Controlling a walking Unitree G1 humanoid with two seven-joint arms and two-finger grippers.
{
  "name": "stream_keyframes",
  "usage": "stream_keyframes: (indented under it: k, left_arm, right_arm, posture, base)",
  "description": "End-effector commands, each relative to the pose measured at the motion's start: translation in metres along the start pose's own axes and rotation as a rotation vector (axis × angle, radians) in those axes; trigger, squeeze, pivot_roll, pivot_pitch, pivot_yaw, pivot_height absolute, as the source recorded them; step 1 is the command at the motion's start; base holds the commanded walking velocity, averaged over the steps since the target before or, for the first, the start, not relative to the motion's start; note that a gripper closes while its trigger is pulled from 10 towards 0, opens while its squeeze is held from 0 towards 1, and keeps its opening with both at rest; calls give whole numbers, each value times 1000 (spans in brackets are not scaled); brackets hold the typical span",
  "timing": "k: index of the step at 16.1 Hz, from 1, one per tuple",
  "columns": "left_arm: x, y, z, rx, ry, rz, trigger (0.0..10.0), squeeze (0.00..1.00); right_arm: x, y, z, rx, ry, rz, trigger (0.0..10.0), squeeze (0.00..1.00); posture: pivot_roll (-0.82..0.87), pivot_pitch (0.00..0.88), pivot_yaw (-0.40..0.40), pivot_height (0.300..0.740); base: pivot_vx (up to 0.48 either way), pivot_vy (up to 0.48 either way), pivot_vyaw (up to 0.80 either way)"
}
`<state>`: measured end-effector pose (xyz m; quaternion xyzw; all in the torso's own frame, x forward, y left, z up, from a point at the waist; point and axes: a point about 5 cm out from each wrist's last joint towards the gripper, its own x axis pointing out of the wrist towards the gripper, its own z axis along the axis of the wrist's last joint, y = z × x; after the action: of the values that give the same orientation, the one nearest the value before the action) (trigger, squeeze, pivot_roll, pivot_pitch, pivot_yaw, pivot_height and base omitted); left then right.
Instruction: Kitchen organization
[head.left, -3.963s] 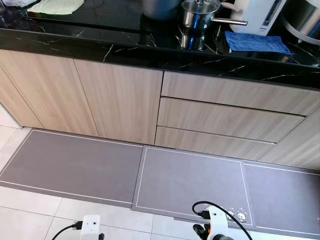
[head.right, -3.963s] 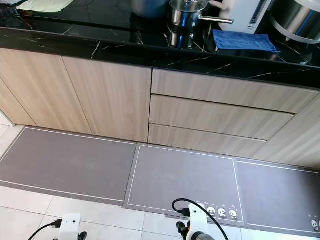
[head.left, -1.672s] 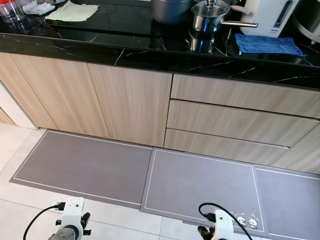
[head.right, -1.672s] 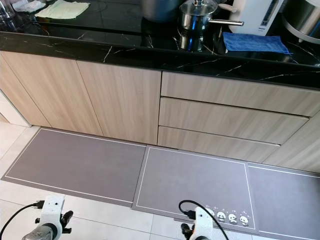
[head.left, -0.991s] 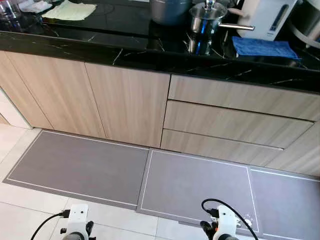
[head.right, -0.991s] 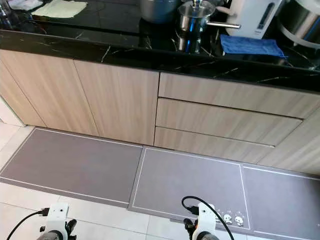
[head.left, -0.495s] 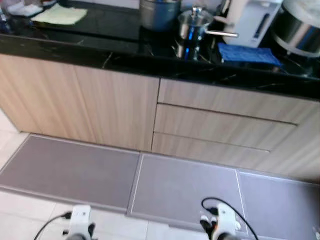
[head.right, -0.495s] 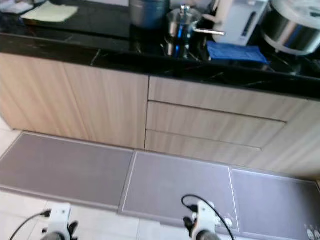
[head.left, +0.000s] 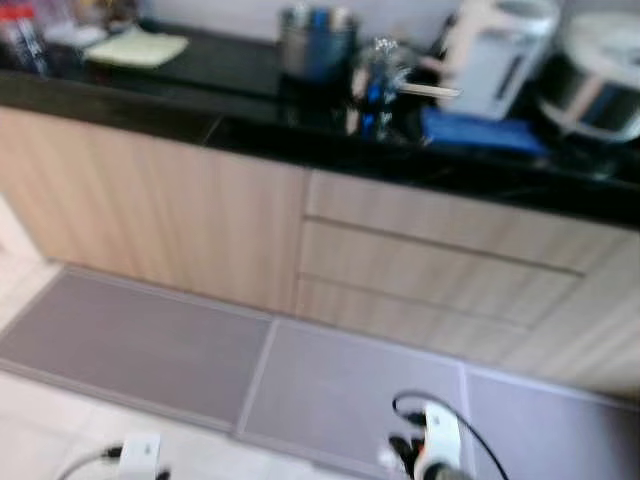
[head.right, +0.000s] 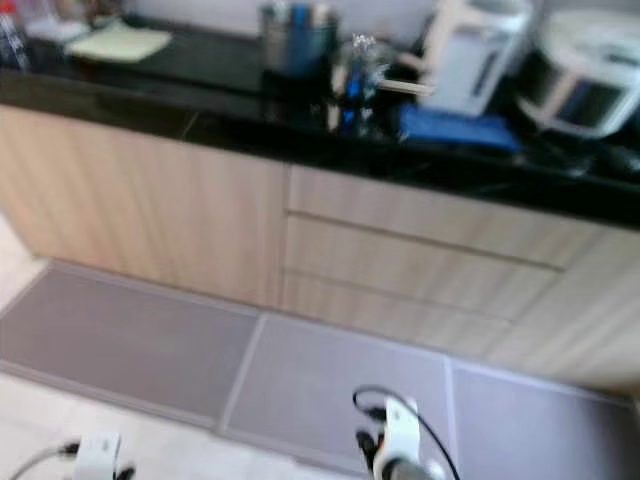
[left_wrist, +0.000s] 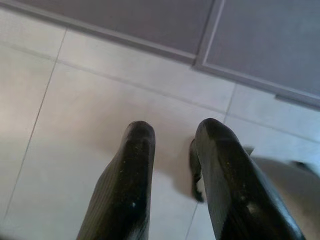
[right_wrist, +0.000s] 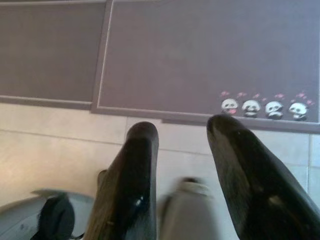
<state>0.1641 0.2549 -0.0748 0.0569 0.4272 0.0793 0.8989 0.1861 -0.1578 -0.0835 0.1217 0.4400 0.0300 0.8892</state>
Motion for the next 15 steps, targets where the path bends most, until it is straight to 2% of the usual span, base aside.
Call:
stream_keyframes:
  k: [1, 9, 13, 15]
  left_arm:
    - [0, -8, -1, -13, -3, -23, 10000, 0]
    - [0, -9, -2, -28, -3, -17, 10000, 0]
    - [0, -6, -1, 4, 6, -27, 10000, 0]
    - [-2, 6, -5, 34, 25, -22, 10000, 0]
  right_arm:
    - [-3, -11, 0, 2, -3, -31, 10000, 0]
    - [-1, -9, 7, 8, -20, -27, 10000, 0]
    - [0, -3, 5, 14, -15, -24, 10000, 0]
    - [1, 5, -3, 26, 1, -14, 10000, 0]
  posture:
    - [65, 0, -108, 740]
    - [72, 39, -116, 740]
    - [104, 59, -73, 740]
    - [125, 61, -24, 740]
  base:
    - [0, -364, 0]
    - [0, -367, 0]
    - [0, -364, 0]
    - [0, -366, 0]
